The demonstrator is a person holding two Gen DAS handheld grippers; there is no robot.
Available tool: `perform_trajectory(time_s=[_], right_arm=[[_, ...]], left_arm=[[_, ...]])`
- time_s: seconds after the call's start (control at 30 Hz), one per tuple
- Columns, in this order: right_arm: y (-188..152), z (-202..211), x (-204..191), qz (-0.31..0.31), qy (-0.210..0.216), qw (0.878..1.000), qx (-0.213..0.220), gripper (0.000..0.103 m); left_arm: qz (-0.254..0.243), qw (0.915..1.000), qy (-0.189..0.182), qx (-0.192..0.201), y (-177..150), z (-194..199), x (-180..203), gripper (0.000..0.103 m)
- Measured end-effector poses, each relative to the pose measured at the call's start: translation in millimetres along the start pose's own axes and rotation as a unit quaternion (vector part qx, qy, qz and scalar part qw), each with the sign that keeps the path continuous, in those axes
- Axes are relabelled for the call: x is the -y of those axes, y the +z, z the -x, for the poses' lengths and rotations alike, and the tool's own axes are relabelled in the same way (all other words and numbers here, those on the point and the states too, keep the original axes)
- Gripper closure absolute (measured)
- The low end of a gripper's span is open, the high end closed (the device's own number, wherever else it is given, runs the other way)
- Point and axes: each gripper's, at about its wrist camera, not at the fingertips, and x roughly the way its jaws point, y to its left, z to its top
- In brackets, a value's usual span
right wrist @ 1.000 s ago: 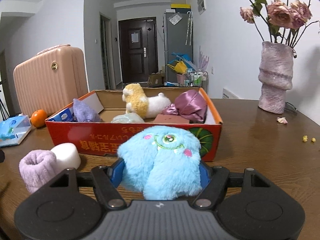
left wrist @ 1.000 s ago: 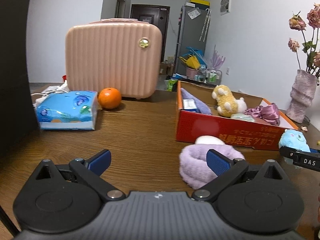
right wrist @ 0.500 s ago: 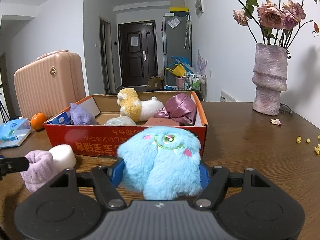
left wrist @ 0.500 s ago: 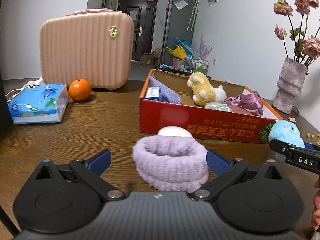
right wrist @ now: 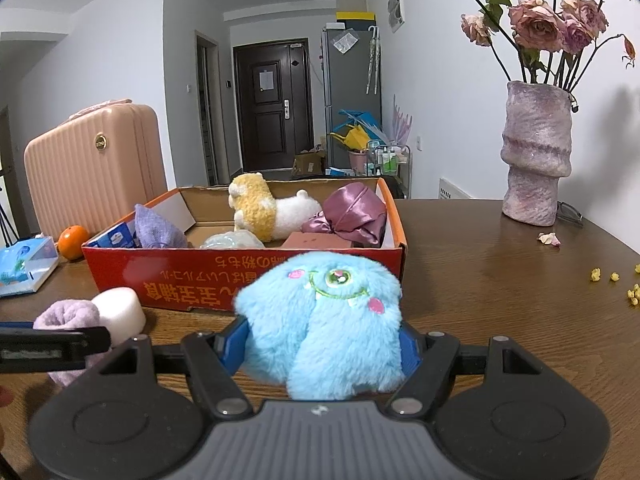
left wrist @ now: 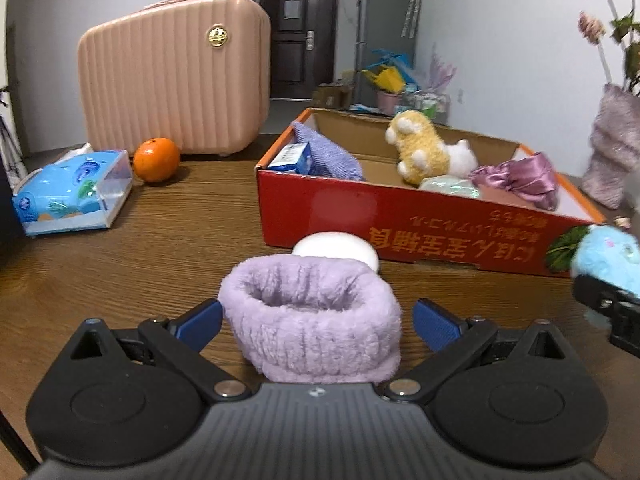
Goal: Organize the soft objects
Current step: 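Grasp the lilac fuzzy wristband with the left tool while the right tool holds the plush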
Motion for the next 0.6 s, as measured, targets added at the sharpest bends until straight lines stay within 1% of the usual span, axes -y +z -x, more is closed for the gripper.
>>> perform_trajectory(time_s=[0.23, 0.4, 0.43, 0.47, 0.53, 0.6], right_arm=[[-1, -1, -2, 0.003, -0.001, 1.000, -0.001, 0.032], [-1, -1, -2, 0.003, -0.001, 1.000, -0.002, 0.032], [-1, -1, -2, 0.003, -0.001, 1.000, -0.001, 0.032], [-1, -1, -2, 0.003, -0.001, 1.000, -0.001, 0.032], [-1, -1, -2, 0.003, -0.001, 1.000, -0.001, 0.032], [-1, -1, -2, 0.003, -0.001, 1.000, -0.001, 0.032]], left_arm=[[0.017, 0.9993, 0.020, -0.026, 0, -15, -8, 0.000], [0.023, 0.9991, 0.017, -0.031, -1, -18, -13, 0.000], [0.024, 0.9990, 0.015, -0.033, -1, -19, -13, 0.001], [0.025, 0.9989, 0.013, -0.036, -1, -20, -14, 0.003], [0.031, 0.9986, 0.005, -0.042, 0, -22, -17, 0.016], [0.034, 0.9986, 0.000, -0.042, -1, -22, -19, 0.024]])
